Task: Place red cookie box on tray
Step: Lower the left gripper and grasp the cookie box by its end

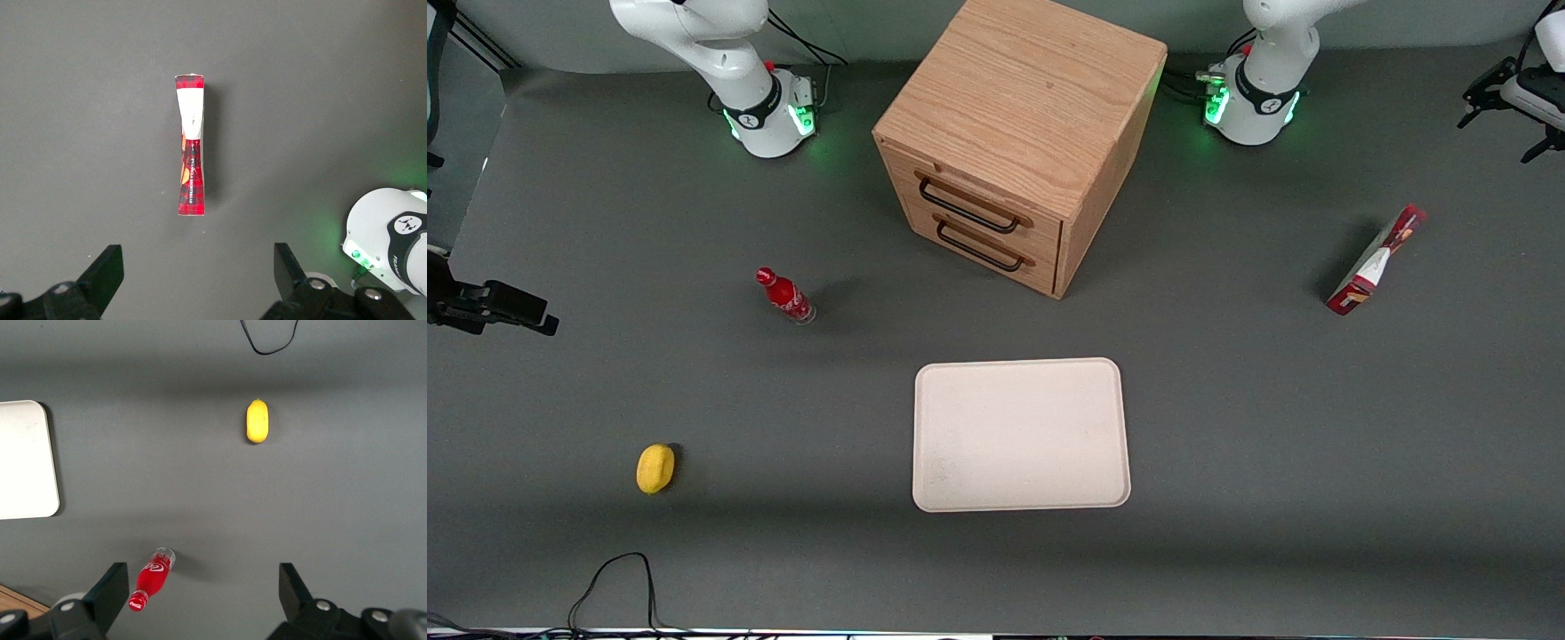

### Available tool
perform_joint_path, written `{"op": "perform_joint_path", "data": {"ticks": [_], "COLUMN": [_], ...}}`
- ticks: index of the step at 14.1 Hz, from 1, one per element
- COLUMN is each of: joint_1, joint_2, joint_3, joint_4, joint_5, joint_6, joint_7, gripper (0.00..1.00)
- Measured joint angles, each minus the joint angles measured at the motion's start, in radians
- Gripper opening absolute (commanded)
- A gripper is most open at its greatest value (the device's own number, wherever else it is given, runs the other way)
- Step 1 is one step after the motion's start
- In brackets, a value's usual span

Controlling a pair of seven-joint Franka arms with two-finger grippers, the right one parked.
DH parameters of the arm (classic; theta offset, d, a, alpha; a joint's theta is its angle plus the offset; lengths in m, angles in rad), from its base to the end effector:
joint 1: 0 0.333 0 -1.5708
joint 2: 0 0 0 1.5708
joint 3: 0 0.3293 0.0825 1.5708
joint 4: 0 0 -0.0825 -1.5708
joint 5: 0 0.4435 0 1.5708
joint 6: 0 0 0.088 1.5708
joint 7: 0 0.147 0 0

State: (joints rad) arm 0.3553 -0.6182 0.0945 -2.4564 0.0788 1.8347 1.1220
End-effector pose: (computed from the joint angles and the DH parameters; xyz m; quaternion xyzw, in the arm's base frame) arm 0.3688 0.1884 0.4630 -0.9375 0.3478 0.0093 0.0058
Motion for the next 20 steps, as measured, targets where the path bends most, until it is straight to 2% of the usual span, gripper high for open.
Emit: {"op": "perform_joint_path", "data": {"ticks": [4,9,15,20], "joint_1": [0.0,0.0,0.0,0.0], "joint_2": [0.016,0.196,0.411,0.53], "joint_3": [-0.002,-0.004,-0.004,-0.004], "joint_4": [-0.096,-0.209,-0.218,-0.218], "joint_5": [0.003,0.006,0.007,0.007], "joint_6": [0.15,0.405,0.581,0.665], "joint_7": [0.001,0.003,0.013,0.017], "gripper": [1.0,1.0,1.0,1.0]}}
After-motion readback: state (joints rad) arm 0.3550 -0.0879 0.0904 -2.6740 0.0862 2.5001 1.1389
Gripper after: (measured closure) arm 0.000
